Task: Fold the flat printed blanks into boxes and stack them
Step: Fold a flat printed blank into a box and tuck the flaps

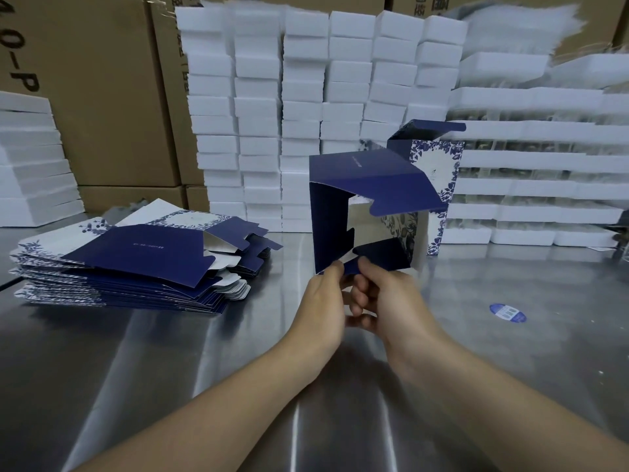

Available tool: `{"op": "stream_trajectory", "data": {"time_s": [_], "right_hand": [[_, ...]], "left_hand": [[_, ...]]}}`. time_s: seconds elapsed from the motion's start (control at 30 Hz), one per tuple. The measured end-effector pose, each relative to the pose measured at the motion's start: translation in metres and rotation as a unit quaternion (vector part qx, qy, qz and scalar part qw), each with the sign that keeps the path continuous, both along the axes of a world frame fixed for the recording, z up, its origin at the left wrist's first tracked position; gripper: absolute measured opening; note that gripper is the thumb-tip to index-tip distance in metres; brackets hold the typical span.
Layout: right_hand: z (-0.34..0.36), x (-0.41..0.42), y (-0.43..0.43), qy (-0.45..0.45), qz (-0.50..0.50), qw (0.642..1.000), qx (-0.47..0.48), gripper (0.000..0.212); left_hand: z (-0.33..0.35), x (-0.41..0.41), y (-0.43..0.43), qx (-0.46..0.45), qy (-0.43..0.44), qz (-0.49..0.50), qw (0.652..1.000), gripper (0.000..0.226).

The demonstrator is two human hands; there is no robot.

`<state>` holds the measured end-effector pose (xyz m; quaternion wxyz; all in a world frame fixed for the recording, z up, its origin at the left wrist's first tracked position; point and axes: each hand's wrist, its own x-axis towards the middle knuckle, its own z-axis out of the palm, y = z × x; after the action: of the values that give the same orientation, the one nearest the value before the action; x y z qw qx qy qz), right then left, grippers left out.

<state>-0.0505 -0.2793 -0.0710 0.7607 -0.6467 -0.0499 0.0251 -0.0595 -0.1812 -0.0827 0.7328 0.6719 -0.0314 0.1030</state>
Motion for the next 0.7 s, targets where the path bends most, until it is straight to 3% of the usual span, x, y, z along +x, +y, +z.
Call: {"op": "stream_trajectory", "data": {"time_s": [0.27,0.5,0.57,0.7], "right_hand": [[0.002,0.005,-0.006,0.022,-0.043,0.999,0.002,0.050],[0.004,0.020,-0.020,-0.014,-0.112,0.994,0.000,0.045],[0.004,0.026,-0.029,-0.076,-0.139,0.986,-0.054,0.045],[0.003,0.039,-0.051,-0.215,-0.183,0.925,-0.253,0.036]], "left_hand": [[0.001,-0.002,-0.001,0.023,-0.016,0.015,1.000,0.055],[0.001,-0.001,0.001,-0.013,0.060,0.015,0.998,0.038],[-0.002,0.001,0.003,-0.036,0.071,0.021,0.997,0.033],[-0.003,0.007,0.015,-0.057,-0.013,0.127,0.990,0.075]]}}
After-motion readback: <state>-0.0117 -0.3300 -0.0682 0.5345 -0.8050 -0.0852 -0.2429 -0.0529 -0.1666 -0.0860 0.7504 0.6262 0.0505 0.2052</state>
